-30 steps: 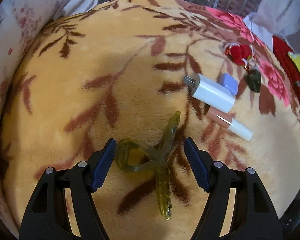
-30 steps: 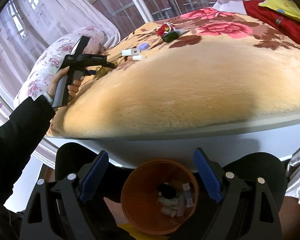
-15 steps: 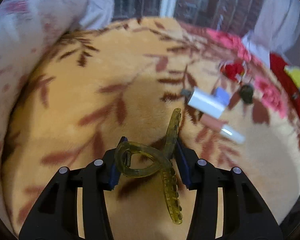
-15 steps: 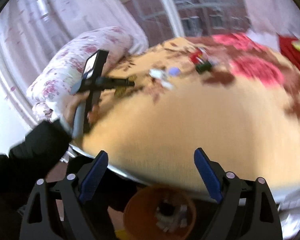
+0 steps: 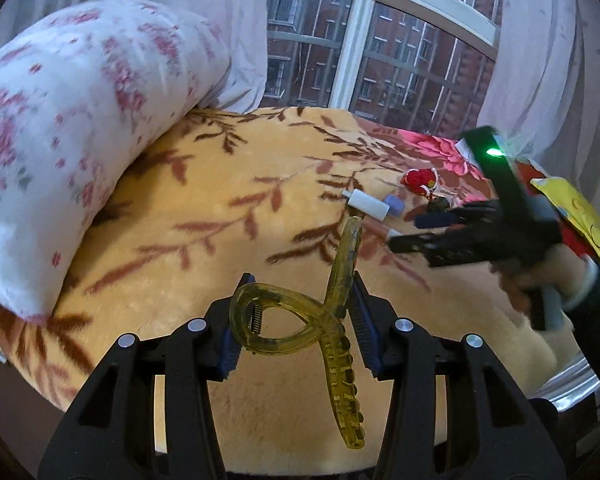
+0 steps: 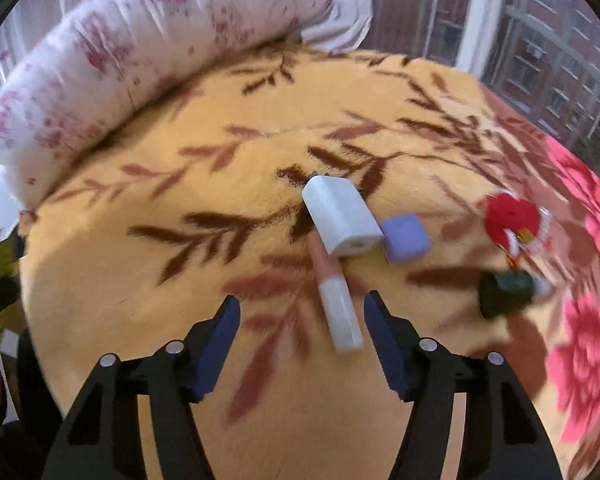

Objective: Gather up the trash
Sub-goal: 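Grasp the yellow hair clip with the left tool while the right tool grasps the lip gloss tube, then lower both tools over the wastebasket and release the hair clip and lip gloss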

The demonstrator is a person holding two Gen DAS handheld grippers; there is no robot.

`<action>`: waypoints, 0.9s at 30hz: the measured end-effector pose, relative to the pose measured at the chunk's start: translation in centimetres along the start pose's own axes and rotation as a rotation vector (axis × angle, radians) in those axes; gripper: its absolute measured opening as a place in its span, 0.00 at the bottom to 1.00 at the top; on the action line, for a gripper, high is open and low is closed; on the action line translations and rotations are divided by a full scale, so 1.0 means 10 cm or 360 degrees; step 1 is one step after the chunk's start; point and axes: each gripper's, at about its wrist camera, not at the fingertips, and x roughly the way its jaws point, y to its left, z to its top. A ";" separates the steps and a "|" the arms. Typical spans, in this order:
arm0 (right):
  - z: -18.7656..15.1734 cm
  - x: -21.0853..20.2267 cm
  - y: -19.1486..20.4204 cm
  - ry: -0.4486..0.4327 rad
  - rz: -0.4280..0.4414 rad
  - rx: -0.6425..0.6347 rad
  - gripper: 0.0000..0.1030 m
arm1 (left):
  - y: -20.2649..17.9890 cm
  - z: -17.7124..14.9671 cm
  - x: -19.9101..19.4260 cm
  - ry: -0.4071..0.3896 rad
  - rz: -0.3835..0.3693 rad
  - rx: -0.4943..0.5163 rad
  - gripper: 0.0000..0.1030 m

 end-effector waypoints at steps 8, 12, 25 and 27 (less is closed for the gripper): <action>0.16 0.50 -0.22 0.0269 0.0062 0.0009 0.57 | 0.06 -0.11 0.13 0.0057 -0.0035 -0.0047 0.45; 0.12 0.42 -0.15 0.0256 0.0011 0.0026 0.31 | -0.01 -0.14 0.15 0.0085 -0.0057 -0.0047 0.45; -0.91 -0.60 -0.08 -0.0066 0.0338 0.0633 0.17 | -0.30 -0.38 -0.07 0.0174 -0.0104 0.0018 0.45; -1.23 -0.86 0.00 -0.0171 0.0353 0.0745 0.17 | -0.36 -0.44 -0.10 0.0195 -0.0116 0.0011 0.45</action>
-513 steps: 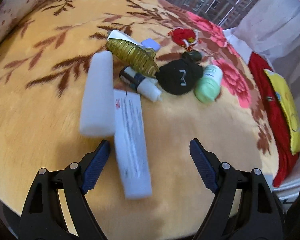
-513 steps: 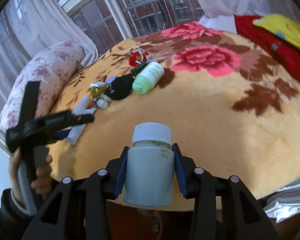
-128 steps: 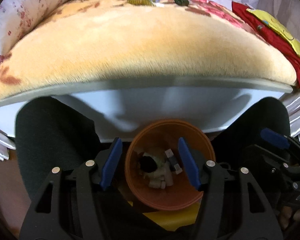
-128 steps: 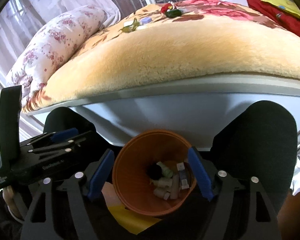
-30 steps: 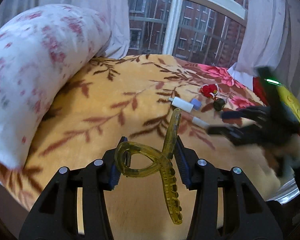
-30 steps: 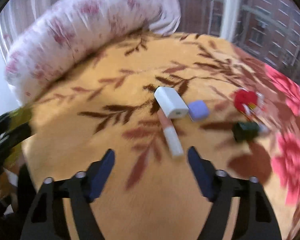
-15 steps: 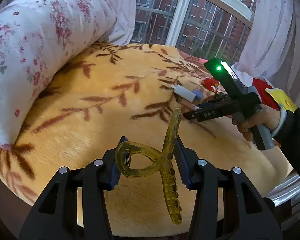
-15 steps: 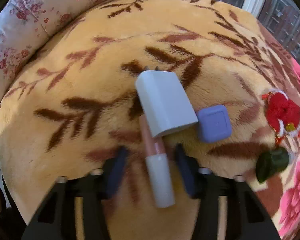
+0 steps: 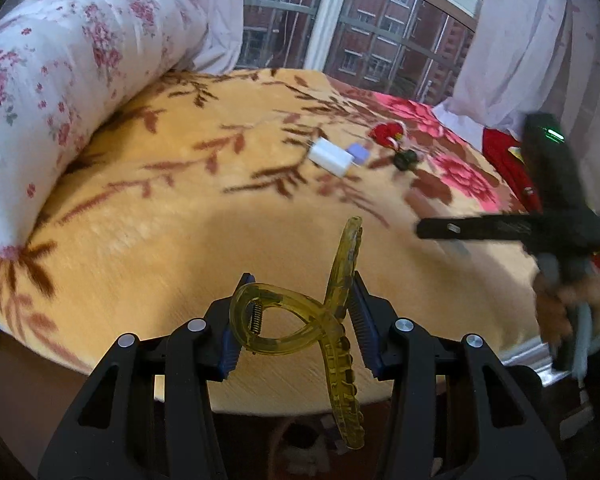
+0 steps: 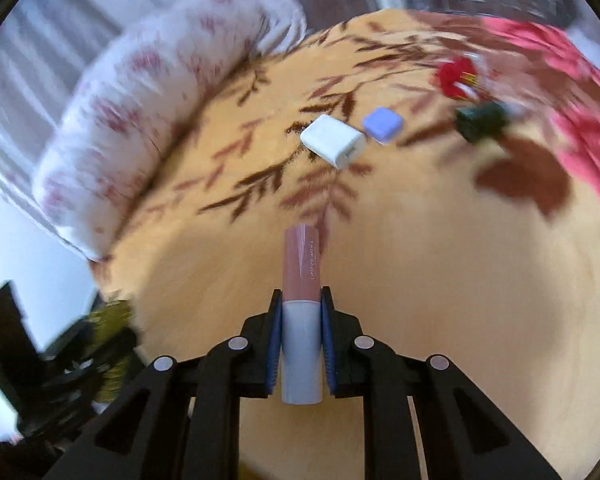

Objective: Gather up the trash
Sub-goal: 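Lower both tools over the wastebasket and release the hair clip and lip gloss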

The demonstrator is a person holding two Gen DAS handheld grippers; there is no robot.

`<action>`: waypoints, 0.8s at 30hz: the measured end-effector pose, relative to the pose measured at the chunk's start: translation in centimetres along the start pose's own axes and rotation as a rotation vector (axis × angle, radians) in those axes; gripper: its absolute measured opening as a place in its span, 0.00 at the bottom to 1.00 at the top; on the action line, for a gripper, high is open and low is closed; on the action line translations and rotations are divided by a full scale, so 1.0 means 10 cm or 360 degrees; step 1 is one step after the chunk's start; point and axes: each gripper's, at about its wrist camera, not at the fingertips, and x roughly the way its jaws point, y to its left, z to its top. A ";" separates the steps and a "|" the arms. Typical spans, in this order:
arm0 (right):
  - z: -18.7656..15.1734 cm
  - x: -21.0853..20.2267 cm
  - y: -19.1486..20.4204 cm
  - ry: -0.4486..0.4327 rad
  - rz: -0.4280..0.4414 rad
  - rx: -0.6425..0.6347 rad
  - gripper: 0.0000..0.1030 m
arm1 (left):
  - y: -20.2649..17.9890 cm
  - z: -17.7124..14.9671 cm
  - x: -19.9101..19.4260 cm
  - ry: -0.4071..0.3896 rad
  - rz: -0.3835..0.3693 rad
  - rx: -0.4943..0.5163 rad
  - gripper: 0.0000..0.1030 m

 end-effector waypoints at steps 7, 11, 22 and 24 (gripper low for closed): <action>-1.16 -0.76 0.50 -0.0332 -0.0246 -0.0091 0.17 | -0.37 -0.38 -0.33 0.0004 -0.0029 0.0081 0.45; -1.77 -0.93 0.65 -0.0373 -0.0273 -0.0069 0.17 | -0.54 -0.72 -0.47 0.0031 -0.0051 0.0133 0.45; -2.46 -0.63 0.69 -0.0248 -0.0382 0.0024 0.17 | -0.59 -1.27 -0.23 0.0263 0.0041 0.0145 0.45; -2.49 -0.55 0.65 -0.0200 -0.0393 0.0057 0.17 | -0.57 -1.35 -0.13 0.0318 0.0068 0.0148 0.45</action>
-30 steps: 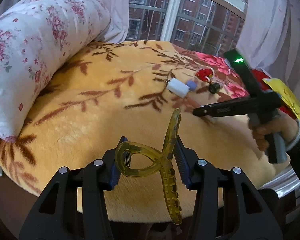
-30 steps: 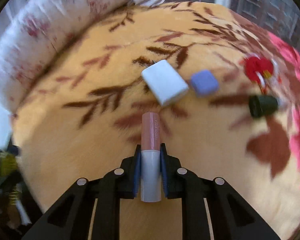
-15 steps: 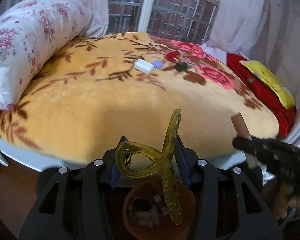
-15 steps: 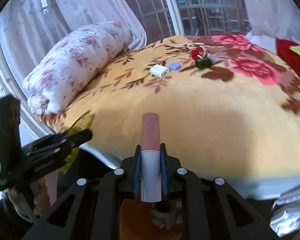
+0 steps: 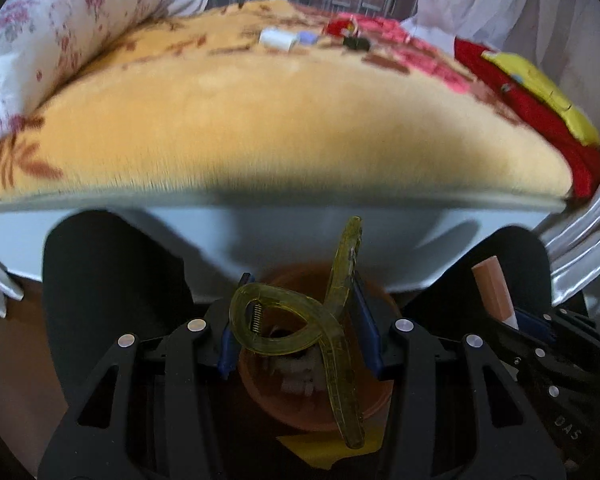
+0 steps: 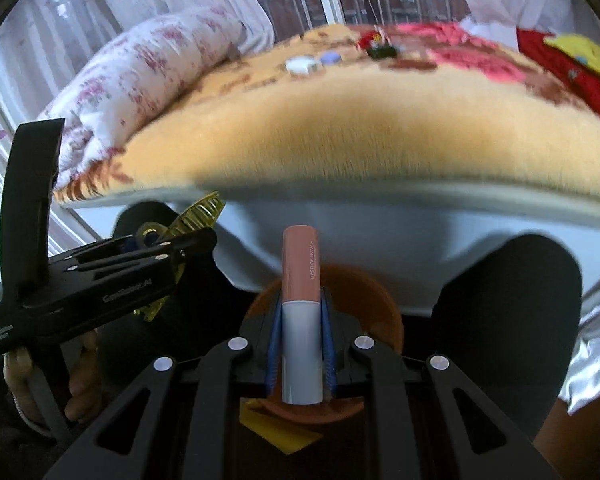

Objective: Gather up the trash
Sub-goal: 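Lower both tools over the wastebasket and release the hair clip and lip gloss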

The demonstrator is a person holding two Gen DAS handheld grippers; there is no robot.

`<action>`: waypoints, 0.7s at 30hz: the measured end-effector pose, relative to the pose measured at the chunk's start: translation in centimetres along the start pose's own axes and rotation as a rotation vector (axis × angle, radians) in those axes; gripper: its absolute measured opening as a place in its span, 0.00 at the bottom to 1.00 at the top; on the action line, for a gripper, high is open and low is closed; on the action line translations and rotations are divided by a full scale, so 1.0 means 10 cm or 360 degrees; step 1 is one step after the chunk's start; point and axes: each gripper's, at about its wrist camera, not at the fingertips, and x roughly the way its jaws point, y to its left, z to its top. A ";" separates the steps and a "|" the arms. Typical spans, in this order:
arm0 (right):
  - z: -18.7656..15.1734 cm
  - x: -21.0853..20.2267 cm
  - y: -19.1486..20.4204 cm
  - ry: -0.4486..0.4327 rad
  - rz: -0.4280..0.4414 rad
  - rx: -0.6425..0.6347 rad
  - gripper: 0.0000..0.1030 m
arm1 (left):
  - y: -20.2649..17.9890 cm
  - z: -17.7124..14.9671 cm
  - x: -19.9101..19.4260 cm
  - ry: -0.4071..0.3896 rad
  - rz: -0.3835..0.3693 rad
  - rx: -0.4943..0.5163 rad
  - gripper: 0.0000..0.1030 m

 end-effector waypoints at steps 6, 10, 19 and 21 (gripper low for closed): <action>-0.06 0.13 0.00 0.0066 -0.0010 0.0017 0.17 | 0.06 -0.06 0.19 0.0092 0.0016 -0.0018 0.45; -0.08 0.21 -0.03 0.0105 -0.0004 0.0032 0.17 | 0.09 -0.09 0.26 0.0126 0.0023 -0.0022 0.45; -0.10 0.30 -0.08 0.0164 -0.0003 0.0053 0.17 | 0.09 -0.09 0.35 0.0187 0.0026 -0.0020 0.45; -0.10 0.32 -0.08 0.0179 -0.0009 0.0058 0.19 | 0.06 -0.08 0.37 0.0202 0.0022 -0.0013 0.45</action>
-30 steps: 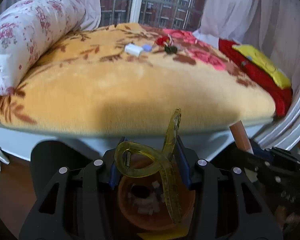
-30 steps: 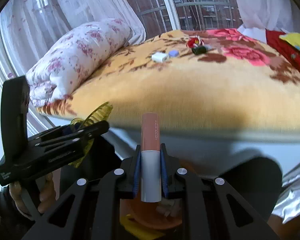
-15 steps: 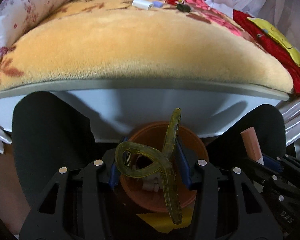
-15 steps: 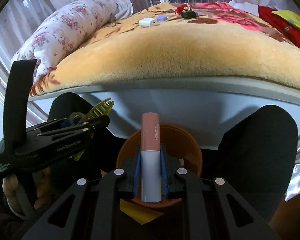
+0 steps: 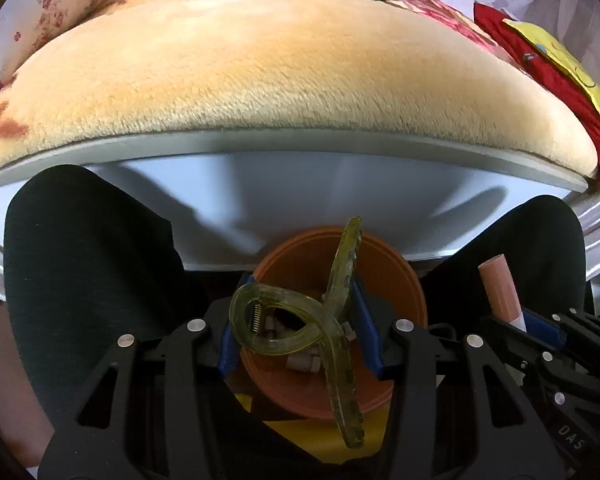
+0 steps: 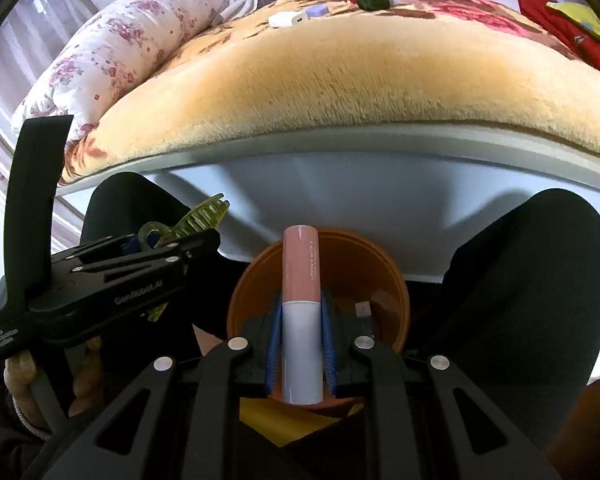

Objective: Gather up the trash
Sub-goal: 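Lower both tools over the wastebasket and release the hair clip and lip gloss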

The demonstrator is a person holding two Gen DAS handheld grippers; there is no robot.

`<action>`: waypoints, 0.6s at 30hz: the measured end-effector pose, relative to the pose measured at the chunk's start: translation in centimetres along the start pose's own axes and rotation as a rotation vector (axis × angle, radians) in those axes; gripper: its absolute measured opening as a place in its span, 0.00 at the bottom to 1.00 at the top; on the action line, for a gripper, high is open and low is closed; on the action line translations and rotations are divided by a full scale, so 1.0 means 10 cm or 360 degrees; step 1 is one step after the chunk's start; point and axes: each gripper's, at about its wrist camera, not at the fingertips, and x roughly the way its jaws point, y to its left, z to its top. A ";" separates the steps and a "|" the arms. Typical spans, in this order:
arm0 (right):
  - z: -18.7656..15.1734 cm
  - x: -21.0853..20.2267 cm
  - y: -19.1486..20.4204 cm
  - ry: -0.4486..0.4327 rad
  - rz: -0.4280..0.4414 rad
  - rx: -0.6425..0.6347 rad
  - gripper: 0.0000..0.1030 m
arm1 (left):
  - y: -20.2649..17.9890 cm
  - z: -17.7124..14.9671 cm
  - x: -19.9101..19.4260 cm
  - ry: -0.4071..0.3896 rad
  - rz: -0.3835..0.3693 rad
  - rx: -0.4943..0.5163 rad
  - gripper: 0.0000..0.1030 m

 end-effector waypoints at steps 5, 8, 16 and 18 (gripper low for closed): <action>0.03 -0.07 0.00 -0.0063 -0.0046 0.0019 0.60 | 0.00 0.00 0.02 0.0027 0.0033 -0.0006 0.69; 0.03 -0.08 -0.03 -0.0077 -0.0036 0.0032 0.60 | 0.01 0.00 0.01 0.0021 0.0030 -0.0013 0.69; 0.05 -0.18 -0.26 -0.0163 0.0026 0.0133 0.61 | 0.08 0.27 -0.45 -0.0211 0.0000 0.0007 0.72; 0.09 -0.16 -0.33 -0.0166 0.0041 0.0159 0.62 | 0.09 0.54 -0.54 -0.0267 0.0013 0.0004 0.76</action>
